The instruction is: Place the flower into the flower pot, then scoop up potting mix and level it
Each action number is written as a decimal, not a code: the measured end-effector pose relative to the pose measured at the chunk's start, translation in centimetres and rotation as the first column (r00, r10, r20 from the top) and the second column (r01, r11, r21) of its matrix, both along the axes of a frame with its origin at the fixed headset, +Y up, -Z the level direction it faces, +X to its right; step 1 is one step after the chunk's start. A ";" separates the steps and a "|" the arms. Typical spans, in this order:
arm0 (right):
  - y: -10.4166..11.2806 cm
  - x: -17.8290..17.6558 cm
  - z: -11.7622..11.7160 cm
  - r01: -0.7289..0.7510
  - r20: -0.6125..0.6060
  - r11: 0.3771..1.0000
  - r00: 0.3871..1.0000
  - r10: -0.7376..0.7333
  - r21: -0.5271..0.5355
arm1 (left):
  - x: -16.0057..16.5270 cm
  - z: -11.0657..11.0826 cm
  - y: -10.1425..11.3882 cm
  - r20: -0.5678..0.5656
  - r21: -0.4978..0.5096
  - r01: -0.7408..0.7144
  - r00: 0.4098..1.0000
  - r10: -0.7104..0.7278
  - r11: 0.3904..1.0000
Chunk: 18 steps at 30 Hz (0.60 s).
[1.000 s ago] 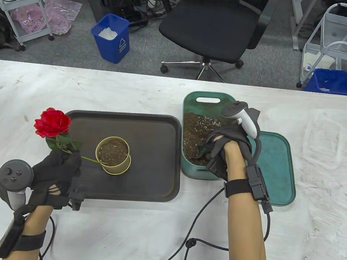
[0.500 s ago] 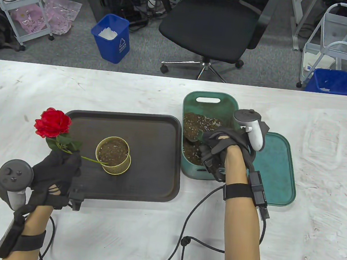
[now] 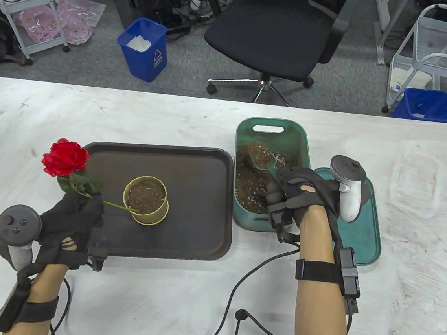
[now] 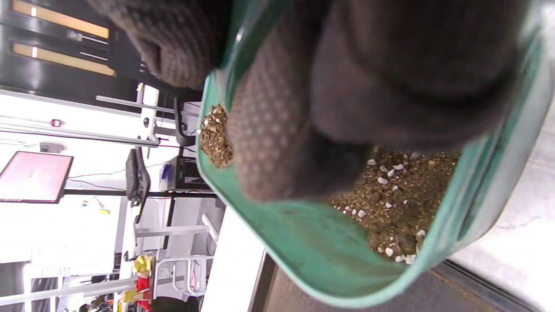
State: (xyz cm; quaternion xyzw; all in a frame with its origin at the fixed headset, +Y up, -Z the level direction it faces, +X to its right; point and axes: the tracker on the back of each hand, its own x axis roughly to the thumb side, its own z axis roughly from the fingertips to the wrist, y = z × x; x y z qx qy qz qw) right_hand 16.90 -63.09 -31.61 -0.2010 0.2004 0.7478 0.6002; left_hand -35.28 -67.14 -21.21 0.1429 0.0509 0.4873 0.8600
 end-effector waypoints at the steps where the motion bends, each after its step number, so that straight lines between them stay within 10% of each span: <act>1: 0.5 -0.3 0.3 0.004 -0.007 1.000 1.000 -0.004 0.016 | 0.0 0.0 0.0 0.003 0.001 0.000 1.000 0.000 1.000; 9: 1.9 -7.5 1.9 0.049 -0.247 0.995 0.969 -0.026 0.086 | 0.2 0.0 0.1 0.012 0.009 0.004 1.000 -0.004 1.000; 18: -1.2 -17.3 3.0 0.033 -0.492 0.999 0.871 -0.008 0.041 | 0.3 0.0 0.1 0.016 0.012 0.008 1.000 -0.008 1.000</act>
